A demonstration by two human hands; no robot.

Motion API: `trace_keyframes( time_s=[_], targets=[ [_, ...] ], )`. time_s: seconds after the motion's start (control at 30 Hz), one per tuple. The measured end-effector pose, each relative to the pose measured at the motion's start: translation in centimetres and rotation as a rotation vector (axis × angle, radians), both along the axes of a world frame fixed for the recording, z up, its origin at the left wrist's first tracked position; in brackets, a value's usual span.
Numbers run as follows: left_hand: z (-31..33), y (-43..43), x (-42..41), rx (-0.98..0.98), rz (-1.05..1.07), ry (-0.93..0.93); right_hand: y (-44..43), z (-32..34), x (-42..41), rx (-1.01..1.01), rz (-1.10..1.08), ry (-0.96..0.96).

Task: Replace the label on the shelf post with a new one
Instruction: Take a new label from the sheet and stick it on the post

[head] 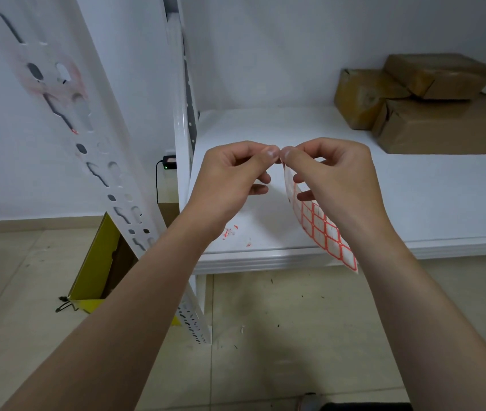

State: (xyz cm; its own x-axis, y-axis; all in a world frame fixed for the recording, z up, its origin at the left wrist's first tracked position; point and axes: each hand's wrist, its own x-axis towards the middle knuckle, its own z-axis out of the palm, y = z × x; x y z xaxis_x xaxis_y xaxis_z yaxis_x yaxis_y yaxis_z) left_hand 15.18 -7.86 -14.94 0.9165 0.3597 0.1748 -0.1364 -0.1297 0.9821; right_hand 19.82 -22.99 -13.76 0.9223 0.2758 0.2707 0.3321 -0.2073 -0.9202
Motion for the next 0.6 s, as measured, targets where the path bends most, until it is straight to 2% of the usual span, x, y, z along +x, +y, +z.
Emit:
trace_keyframes(
  time_s=[0.4, 0.5, 0.6],
  targets=[
    [-0.13, -0.16, 0.17, -0.021, -0.021, 0.015, -0.19, 0.04, 0.51, 0.013, 0.023, 0.084],
    [-0.20, -0.31, 0.23, -0.077, -0.029, 0.035, -0.39, 0.23, 0.54, 0.033, 0.054, 0.137],
    [-0.19, -0.28, 0.26, -0.235, -0.087, 0.119, -0.56, 0.27, 0.77, 0.074, 0.096, 0.200]
  ],
)
